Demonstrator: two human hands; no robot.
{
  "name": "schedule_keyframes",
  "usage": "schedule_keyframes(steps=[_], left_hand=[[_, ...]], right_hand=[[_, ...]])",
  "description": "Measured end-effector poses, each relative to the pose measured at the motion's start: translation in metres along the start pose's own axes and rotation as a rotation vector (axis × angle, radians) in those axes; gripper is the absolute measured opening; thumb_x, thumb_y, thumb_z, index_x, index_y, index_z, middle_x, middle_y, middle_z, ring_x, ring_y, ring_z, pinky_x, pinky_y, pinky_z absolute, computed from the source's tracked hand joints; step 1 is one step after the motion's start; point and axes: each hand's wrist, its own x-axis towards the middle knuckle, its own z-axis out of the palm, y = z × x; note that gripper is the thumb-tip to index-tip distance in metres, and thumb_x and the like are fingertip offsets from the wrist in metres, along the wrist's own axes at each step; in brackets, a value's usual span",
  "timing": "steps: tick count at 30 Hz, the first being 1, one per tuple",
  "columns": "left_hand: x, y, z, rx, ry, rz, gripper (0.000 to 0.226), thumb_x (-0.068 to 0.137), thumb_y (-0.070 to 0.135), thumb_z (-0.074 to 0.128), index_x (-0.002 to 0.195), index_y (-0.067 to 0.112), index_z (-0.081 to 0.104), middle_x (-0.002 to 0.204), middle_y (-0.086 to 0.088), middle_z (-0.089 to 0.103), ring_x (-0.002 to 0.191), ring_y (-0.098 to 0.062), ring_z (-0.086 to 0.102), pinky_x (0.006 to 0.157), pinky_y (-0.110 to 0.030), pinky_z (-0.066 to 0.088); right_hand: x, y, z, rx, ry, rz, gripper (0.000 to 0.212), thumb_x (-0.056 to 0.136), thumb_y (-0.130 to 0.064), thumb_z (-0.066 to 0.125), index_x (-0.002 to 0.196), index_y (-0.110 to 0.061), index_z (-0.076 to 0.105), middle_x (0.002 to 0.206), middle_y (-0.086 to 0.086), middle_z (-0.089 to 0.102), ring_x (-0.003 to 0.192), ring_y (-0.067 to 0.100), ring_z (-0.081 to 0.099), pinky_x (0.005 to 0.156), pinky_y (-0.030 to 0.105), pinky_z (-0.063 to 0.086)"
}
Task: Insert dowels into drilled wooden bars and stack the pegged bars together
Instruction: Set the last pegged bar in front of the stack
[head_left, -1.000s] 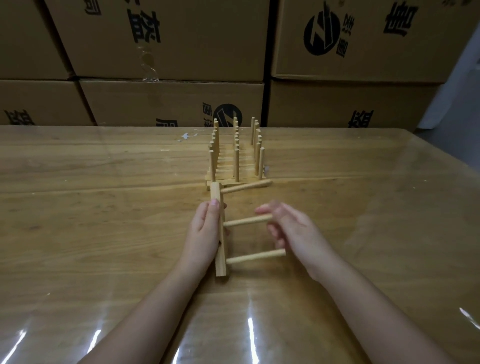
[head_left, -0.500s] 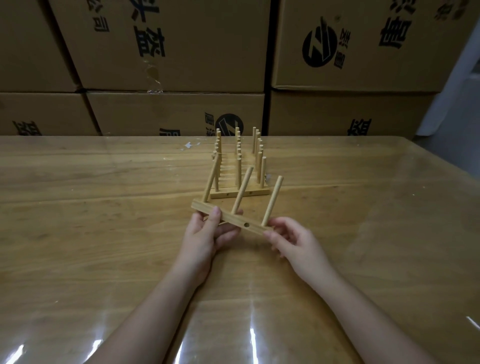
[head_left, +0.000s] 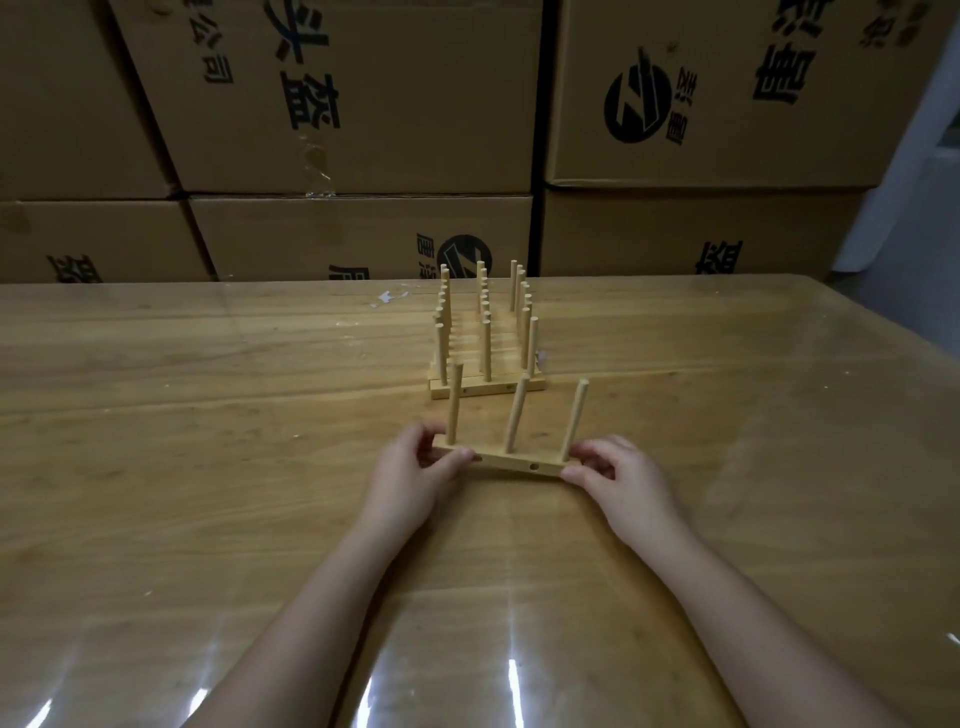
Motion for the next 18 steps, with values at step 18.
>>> schedule_keyframes(steps=[18], left_hand=[[0.028, 0.003, -0.001, 0.231, 0.058, -0.04, 0.02, 0.085, 0.019, 0.069, 0.105, 0.018, 0.064, 0.104, 0.0, 0.066, 0.096, -0.017, 0.06, 0.088, -0.032, 0.048]], right_hand=[[0.051, -0.002, 0.012, -0.165, -0.008, 0.047, 0.03, 0.086, -0.019, 0.064, 0.115, -0.012, 0.063, 0.113, 0.002, 0.056, 0.097, 0.017, 0.056, 0.084, 0.027, 0.045]])
